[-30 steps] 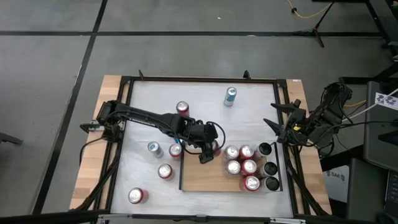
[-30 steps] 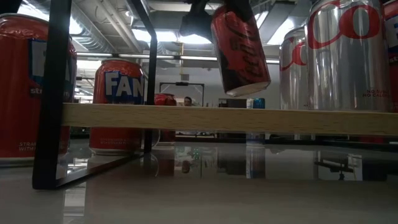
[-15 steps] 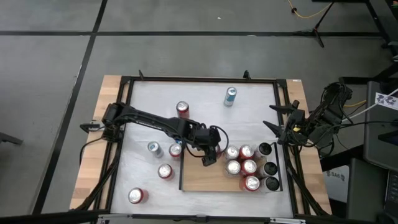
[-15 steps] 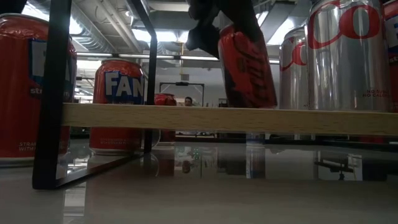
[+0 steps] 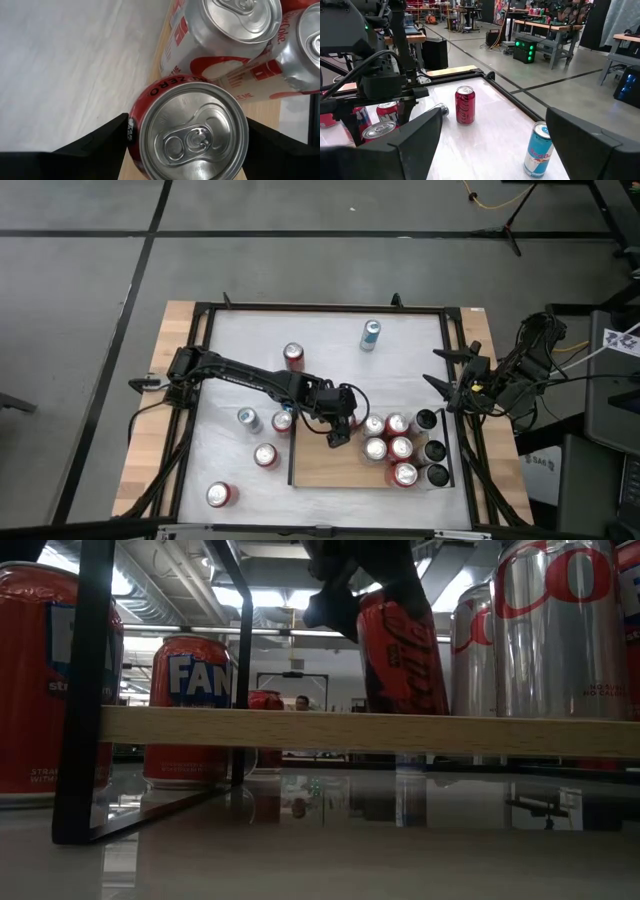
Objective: Place canned beverage on shelf
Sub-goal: Put the center right red soda can on the shelf, then put the top red soda can on the shelf
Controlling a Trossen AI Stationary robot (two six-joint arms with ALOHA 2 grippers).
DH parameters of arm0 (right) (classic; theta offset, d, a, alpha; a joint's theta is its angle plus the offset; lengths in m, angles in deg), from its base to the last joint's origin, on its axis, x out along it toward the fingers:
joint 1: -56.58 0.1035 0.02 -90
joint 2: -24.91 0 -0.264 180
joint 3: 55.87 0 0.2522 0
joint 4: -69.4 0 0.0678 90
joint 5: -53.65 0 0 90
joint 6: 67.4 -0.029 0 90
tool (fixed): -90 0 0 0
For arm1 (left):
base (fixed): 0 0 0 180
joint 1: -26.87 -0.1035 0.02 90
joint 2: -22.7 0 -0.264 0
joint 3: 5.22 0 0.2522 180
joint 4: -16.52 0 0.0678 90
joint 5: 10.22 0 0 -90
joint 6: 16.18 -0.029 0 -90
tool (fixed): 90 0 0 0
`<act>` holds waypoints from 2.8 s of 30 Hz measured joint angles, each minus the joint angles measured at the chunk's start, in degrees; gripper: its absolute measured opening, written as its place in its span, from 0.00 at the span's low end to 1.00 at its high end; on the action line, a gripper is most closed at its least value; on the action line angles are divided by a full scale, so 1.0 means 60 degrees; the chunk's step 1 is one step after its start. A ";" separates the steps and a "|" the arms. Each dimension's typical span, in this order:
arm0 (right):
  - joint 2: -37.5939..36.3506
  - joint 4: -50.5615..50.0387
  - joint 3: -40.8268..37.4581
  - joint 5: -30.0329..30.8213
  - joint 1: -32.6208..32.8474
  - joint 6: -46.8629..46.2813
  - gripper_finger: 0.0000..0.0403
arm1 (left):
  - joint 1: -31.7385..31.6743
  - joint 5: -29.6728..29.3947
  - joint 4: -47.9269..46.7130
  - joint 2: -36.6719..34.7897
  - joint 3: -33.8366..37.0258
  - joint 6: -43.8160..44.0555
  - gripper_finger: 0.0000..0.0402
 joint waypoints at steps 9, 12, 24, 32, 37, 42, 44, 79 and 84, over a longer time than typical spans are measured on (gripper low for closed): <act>0.0000 -0.0004 0.0000 -0.0001 0.0000 0.0000 0.86 | 0.0000 -0.0024 0.0035 0.0007 0.0004 -0.0007 0.81; 0.0000 -0.0004 0.0000 -0.0002 0.0002 0.0000 0.86 | 0.0000 -0.0029 0.0040 0.0011 0.0004 -0.0007 0.83; 0.0000 -0.0007 0.0000 0.0002 0.0001 0.0000 0.86 | 0.0000 -0.0036 0.0095 0.0018 0.0015 0.0004 0.84; 0.0000 -0.0011 0.0000 0.0002 0.0000 0.0001 0.86 | 0.0000 -0.0036 0.0101 0.0018 0.0015 0.0007 0.84; 0.0000 -0.0011 0.0000 0.0002 0.0000 0.0002 0.86 | -0.0003 -0.0040 0.0305 -0.0015 0.0015 0.0007 0.84; 0.0000 -0.0011 0.0000 0.0002 0.0000 0.0002 0.86 | -0.0004 -0.0036 0.0697 -0.0018 0.0015 0.0007 0.84; 0.0000 -0.0011 0.0000 0.0002 0.0001 0.0001 0.86 | -0.0019 -0.0037 0.0747 -0.0022 0.0015 0.0007 0.84; 0.0000 -0.0211 0.0000 0.0005 0.0000 0.0004 0.86 | -0.3184 -0.0487 -0.2510 -0.1713 -0.0004 -0.0022 0.84; 0.0000 -0.0215 0.0000 0.0002 0.0003 0.0004 0.86 | -0.4034 -0.1395 -0.3663 -0.1716 -0.0004 -0.0019 0.84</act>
